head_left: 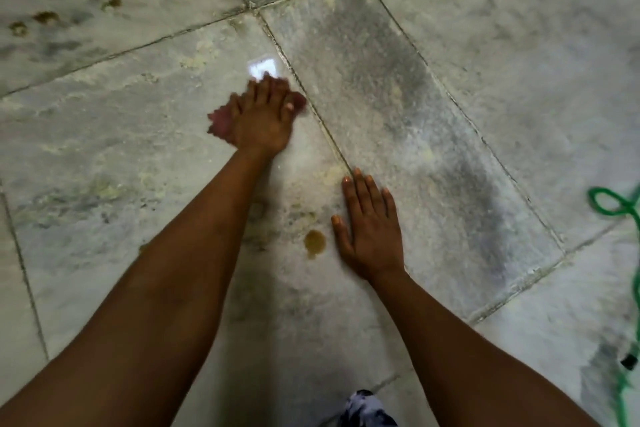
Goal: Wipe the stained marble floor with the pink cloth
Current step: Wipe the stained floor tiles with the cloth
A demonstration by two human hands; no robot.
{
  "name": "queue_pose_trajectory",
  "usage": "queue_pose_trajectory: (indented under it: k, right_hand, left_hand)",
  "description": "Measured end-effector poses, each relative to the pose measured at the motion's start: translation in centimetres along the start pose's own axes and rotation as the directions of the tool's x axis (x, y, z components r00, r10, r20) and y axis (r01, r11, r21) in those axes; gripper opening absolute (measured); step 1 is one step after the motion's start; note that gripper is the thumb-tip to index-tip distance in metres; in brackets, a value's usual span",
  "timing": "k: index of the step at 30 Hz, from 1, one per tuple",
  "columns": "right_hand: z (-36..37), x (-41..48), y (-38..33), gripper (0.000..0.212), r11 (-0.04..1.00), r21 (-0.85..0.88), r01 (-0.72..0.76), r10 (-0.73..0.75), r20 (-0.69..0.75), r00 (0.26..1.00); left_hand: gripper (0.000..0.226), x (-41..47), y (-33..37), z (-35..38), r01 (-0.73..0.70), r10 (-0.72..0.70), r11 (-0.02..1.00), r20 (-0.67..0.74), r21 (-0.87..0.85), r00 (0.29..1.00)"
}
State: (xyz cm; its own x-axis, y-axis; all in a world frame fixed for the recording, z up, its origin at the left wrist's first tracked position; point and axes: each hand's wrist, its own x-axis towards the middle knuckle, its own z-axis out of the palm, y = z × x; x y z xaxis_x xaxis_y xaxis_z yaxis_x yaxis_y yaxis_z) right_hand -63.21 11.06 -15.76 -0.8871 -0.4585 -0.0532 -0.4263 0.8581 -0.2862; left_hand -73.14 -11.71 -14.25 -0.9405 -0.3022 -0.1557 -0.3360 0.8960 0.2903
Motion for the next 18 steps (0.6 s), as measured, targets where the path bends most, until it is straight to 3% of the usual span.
queue_pose_trajectory:
  k: [4,6,8,10,12,15,18]
  right_hand:
    - [-0.4,-0.2,-0.1,0.064,1.000,0.015,-0.012,0.012,0.001,1.000]
    - [-0.4,-0.3,-0.2,0.064,0.999,0.039,-0.006,0.006,0.007,1.000]
    - [-0.8,-0.2,0.0,0.063,0.999,0.047,0.027,-0.027,0.007,1.000]
    - [-0.9,-0.7,0.7,0.064,0.997,0.056,0.046,-0.048,0.032,0.998]
    - [-0.8,-2.9,0.9,0.062,0.999,0.038,0.029,-0.031,0.037,0.999]
    - [-0.5,-6.6,0.5,0.058,0.999,0.034,-0.033,0.033,0.004,0.999]
    - [-0.5,-7.2,0.6,0.057,1.000,-0.004,-0.030,0.030,-0.032,0.999]
  left_hand:
    - [0.051,-6.1,2.4,1.9,-0.294,0.288,0.954,0.093,0.060,0.953]
    - [0.056,-9.7,-0.1,1.7,-0.509,0.491,0.858,0.179,0.071,0.853]
    - [0.060,-10.8,-4.3,0.4,-0.593,0.571,0.804,0.221,0.049,0.791]
    - [0.057,-10.1,-7.0,-1.0,-0.474,0.456,0.879,0.205,0.049,0.866]
    - [0.050,-9.5,-6.4,-1.5,-0.243,0.229,0.968,0.176,0.058,0.957]
    - [0.045,-9.4,-0.8,-0.8,0.022,-0.004,0.988,0.118,-0.155,0.993]
    - [0.043,-11.7,4.1,1.1,0.003,0.028,0.972,0.129,-0.233,0.991]
